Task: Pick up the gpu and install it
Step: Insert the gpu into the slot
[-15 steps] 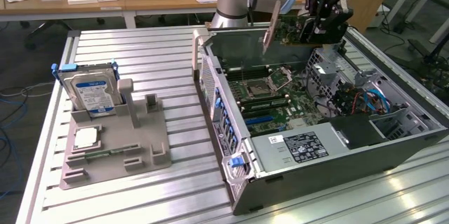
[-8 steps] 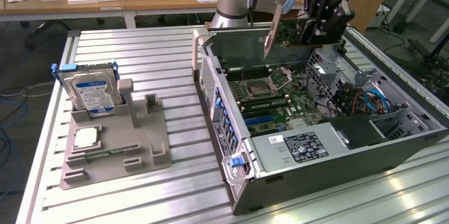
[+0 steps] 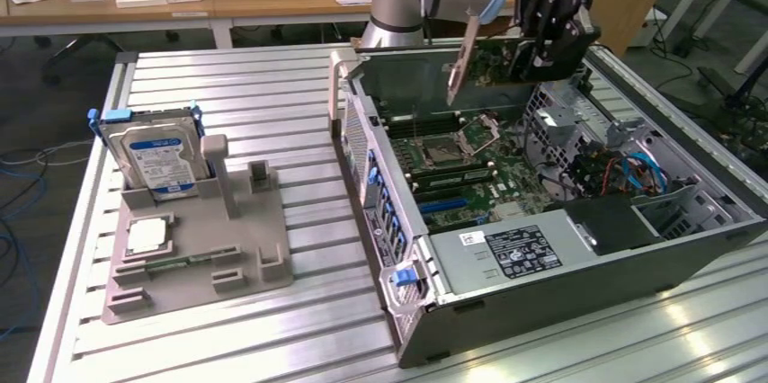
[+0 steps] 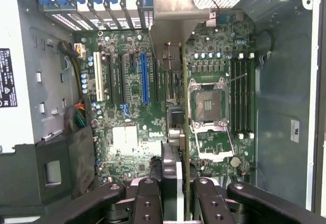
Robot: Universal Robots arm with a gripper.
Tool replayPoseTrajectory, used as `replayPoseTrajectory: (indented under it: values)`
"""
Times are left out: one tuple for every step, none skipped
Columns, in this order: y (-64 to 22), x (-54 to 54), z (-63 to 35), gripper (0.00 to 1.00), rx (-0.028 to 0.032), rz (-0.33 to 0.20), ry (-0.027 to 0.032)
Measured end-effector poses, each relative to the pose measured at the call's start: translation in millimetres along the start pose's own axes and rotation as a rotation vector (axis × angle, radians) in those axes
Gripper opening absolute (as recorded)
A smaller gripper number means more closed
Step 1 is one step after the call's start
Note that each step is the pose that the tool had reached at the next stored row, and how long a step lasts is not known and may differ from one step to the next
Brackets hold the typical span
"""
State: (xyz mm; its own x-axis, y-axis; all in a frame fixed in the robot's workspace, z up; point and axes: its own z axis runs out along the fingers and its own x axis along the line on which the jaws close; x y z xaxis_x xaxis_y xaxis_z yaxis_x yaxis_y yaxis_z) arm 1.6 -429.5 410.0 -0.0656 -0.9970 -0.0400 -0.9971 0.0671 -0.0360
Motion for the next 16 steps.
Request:
replayPoseTrajectory:
  values:
    - [0.4,0.0,1.8,0.28,-0.0001,-0.001,-0.0002]
    - [0.6,0.1,3.6,0.28,-0.0004,-0.006,-0.0002]
    - [0.7,0.2,5.4,0.28,-0.0006,-0.013,-0.0005]
    - [0.8,0.2,7.2,0.28,-0.0008,-0.019,-0.0008]
    - [0.9,0.3,8.9,0.28,-0.0009,-0.023,-0.0008]
    - [0.9,0.3,10.0,0.28,-0.0010,-0.024,-0.0009]
    - [0.9,0.4,11.2,0.28,-0.0008,-0.025,-0.0009]
    - [1.0,0.5,12.6,0.28,-0.0006,-0.026,-0.0010]
    - [1.2,0.6,14.3,0.28,-0.0005,-0.026,-0.0010]
    - [2.3,0.7,16.0,0.28,-0.0006,-0.026,-0.0010]
    - [3.4,0.8,17.7,0.28,-0.0006,-0.026,-0.0009]
    - [4.8,1.0,19.5,0.28,-0.0006,-0.026,-0.0009]
    - [6.1,1.1,21.4,0.28,-0.0008,-0.026,-0.0010]
    - [7.0,1.2,22.9,0.28,-0.0013,-0.026,-0.0010]
    - [8.2,1.4,24.2,0.28,-0.0017,-0.026,-0.0009]
    - [9.8,1.6,25.7,0.28,-0.0020,-0.025,-0.0007]
